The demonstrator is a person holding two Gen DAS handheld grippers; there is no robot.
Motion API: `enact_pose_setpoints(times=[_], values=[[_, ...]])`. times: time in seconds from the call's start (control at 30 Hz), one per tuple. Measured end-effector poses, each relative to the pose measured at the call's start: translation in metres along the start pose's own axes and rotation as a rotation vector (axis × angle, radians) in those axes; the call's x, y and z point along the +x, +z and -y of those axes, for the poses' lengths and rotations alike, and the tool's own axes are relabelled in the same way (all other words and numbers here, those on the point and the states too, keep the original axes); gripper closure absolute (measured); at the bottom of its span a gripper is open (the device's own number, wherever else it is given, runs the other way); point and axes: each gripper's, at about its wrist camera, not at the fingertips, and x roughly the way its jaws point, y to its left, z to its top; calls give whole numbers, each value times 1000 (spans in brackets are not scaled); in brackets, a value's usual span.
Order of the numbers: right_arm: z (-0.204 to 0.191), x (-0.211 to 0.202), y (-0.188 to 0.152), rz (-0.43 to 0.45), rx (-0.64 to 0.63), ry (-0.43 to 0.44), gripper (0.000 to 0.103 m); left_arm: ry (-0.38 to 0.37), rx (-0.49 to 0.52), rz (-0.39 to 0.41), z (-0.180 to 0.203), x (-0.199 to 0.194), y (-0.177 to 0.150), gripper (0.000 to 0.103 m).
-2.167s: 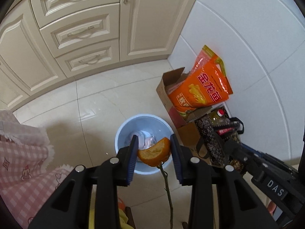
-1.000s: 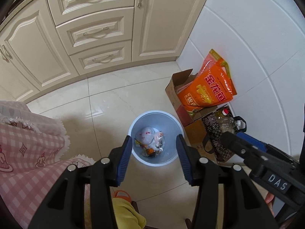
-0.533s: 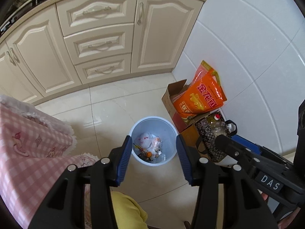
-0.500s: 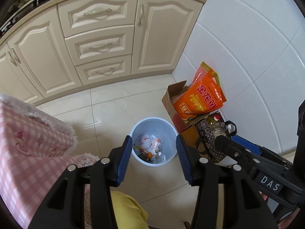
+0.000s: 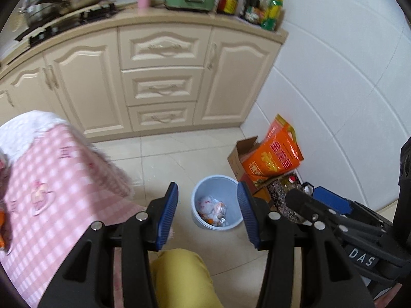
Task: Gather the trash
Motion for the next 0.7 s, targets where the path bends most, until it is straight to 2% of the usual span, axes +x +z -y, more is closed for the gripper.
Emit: enact_pose_setpoints(times=[0.37,0.7], values=[[-102,-13,-14,15,-163,76,24,81,-101,122,-84,-80,-13,50],[-191,6,-33,-39,-289,160,23,187,-200,199,-166,-137,-35,46]])
